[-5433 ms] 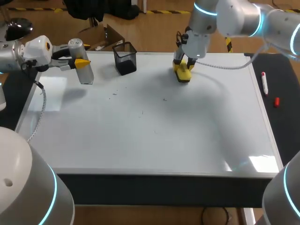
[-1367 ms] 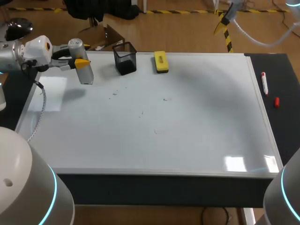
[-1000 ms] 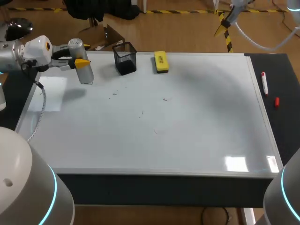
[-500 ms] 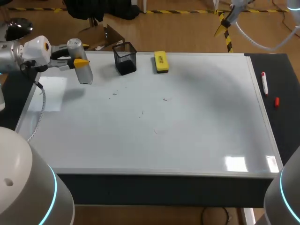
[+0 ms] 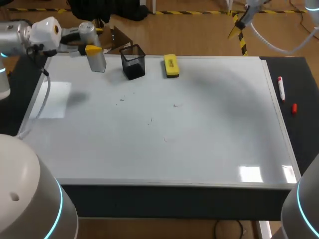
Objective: Pick up the inspection probe, press it on each red-marked spot on the whiteboard one by one, put down the probe, pick up the eraser, and wipe off all the red marks.
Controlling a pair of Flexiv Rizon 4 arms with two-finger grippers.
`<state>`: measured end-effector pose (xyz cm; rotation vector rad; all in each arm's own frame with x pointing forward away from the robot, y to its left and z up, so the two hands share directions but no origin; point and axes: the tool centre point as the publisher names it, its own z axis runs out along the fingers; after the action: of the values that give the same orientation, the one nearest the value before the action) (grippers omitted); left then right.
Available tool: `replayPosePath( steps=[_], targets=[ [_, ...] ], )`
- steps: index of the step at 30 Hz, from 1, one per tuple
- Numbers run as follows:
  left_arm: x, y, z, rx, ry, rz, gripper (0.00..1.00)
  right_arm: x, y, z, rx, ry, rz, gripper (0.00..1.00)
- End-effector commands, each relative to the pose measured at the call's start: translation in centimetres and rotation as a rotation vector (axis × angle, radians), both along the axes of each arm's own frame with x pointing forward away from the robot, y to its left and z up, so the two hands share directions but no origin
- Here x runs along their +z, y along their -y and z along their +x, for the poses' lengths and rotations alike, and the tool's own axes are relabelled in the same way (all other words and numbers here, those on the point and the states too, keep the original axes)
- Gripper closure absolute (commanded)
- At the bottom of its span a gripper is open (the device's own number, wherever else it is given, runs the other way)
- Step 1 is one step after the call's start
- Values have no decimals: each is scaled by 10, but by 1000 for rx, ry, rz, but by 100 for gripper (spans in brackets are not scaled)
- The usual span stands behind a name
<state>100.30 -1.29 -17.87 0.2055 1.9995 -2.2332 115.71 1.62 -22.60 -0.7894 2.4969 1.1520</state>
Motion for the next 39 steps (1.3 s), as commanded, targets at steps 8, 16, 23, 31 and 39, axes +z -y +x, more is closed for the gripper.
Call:
replayPosePath(
  steps=[8, 16, 23, 31, 39],
  targets=[
    [24, 40, 21, -76, -41, 8, 100, 1, 0, 0, 1, 0, -5, 0],
    [28, 70, 34, -119, -48, -5, 100, 1, 0, 0, 1, 0, -5, 0],
    [26, 86, 55, -139, -67, 14, 100, 1, 0, 0, 1, 0, -5, 0],
    [17, 101, 77, -144, -113, 24, 100, 1, 0, 0, 1, 0, -5, 0],
    [7, 107, 93, -139, -113, 21, 100, 1, 0, 0, 1, 0, -5, 0]
  ],
)
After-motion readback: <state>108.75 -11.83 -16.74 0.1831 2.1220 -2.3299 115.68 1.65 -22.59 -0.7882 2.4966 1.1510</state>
